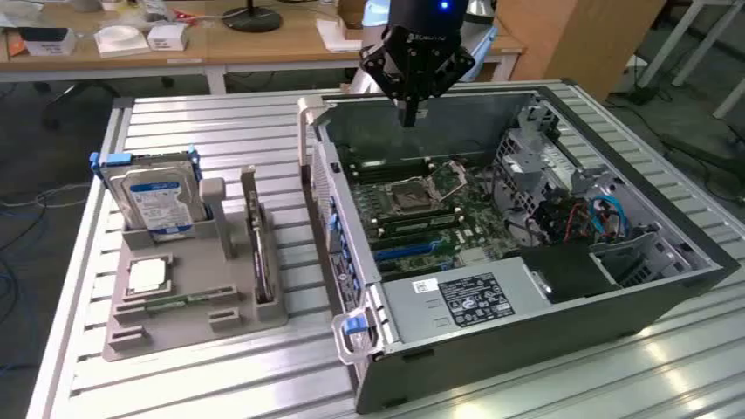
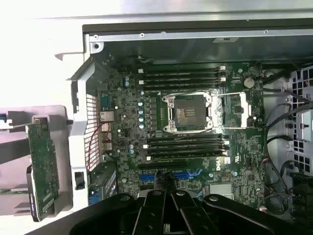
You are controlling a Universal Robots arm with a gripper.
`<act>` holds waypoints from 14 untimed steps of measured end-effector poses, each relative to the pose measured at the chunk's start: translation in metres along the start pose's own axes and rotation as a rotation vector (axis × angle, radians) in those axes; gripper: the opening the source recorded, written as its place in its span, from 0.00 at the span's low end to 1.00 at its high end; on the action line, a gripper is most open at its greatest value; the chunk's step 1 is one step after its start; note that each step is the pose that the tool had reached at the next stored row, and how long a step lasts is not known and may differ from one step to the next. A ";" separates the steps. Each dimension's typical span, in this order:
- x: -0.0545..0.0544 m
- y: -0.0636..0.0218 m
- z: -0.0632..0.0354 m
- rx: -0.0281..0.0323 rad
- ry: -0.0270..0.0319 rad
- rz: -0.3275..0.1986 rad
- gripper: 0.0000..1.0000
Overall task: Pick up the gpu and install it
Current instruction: 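Reach for the gpu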
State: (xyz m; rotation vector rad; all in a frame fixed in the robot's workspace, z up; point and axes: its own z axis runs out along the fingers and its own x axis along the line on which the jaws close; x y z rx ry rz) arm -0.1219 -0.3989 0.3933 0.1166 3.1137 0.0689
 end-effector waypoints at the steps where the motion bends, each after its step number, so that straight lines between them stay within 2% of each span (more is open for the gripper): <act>1: 0.000 0.0000 0.0000 0.0000 0.0000 0.000 0.10; 14: 0.006 -0.0005 -0.0001 0.0000 0.0000 0.000 0.10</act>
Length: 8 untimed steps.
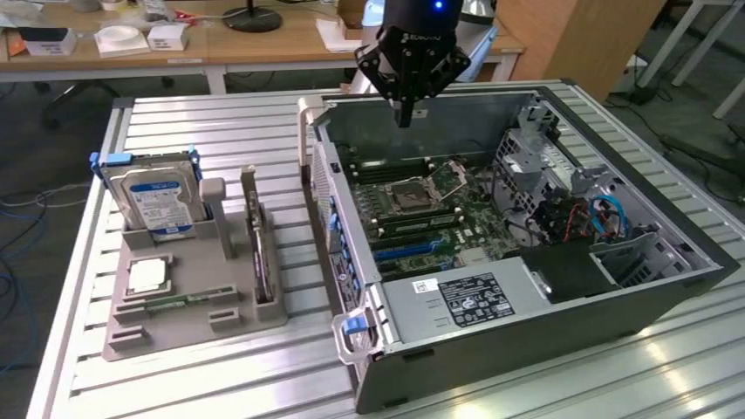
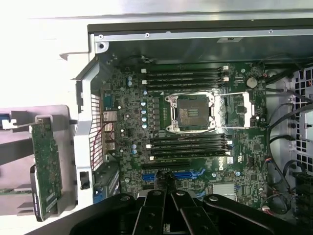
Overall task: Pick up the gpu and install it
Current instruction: 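Reach for the gpu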
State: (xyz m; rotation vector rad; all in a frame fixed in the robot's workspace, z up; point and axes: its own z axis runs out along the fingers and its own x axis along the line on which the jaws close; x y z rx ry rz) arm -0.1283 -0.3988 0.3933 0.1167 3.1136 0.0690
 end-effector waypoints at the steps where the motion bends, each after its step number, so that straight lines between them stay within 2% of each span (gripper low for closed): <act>1: 0.001 -0.0001 0.0000 0.0000 0.0000 0.000 0.10; 8: 0.005 -0.0003 -0.0002 0.0001 0.0000 0.000 0.10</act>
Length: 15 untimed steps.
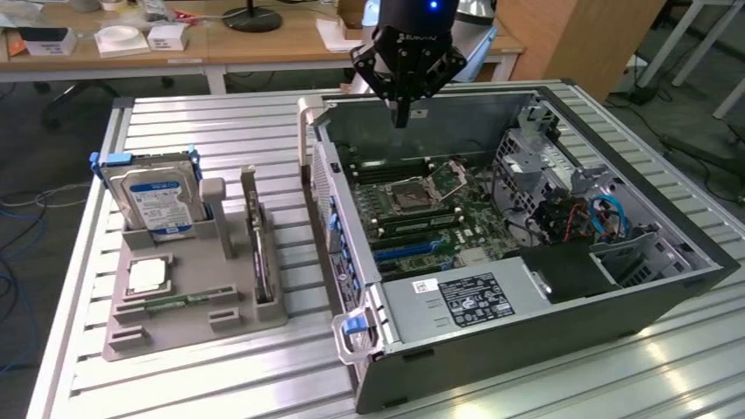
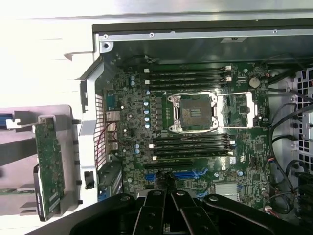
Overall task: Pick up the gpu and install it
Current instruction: 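Reach for the gpu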
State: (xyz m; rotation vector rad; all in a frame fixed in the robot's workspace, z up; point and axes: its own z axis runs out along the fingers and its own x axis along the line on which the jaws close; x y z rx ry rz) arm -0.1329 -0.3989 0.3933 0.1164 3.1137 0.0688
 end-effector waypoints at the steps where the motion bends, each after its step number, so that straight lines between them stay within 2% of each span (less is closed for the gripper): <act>1: 0.001 0.0000 0.0000 0.0000 0.0000 0.000 0.10; 15: 0.009 -0.0006 -0.0002 0.0000 0.0000 0.000 0.10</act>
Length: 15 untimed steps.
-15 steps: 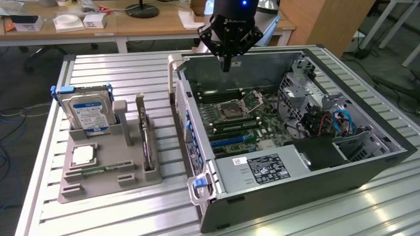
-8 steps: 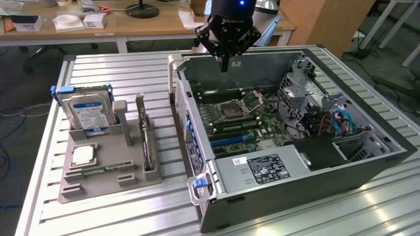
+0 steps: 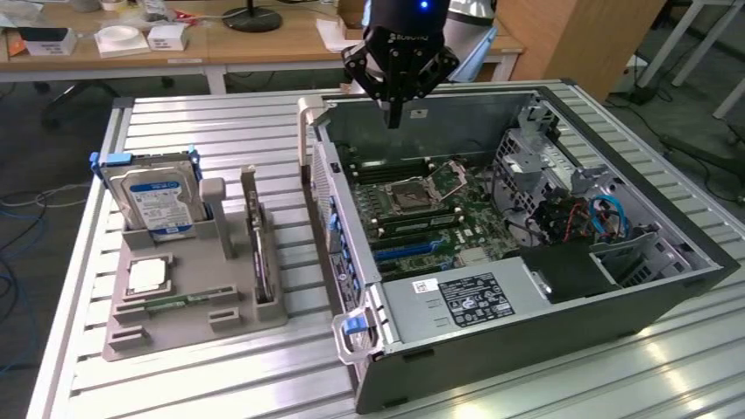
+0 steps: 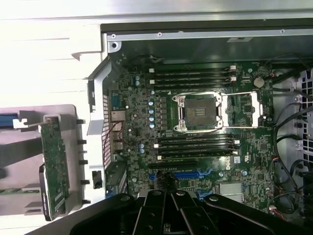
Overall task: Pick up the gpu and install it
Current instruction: 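Reach for the gpu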
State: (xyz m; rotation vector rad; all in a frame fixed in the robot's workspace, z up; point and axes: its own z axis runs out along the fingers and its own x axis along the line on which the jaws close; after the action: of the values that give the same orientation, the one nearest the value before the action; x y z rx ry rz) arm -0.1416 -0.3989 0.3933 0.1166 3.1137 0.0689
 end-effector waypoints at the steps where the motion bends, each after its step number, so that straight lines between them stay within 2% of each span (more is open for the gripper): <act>1: 0.001 0.0000 0.0000 0.0000 0.0000 0.000 0.10; 15: 0.018 -0.0014 -0.0005 0.0000 0.0000 0.000 0.10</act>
State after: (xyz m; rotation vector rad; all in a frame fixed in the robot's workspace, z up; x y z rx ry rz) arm -0.1599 -0.3988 0.3933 0.1167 3.1137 0.0689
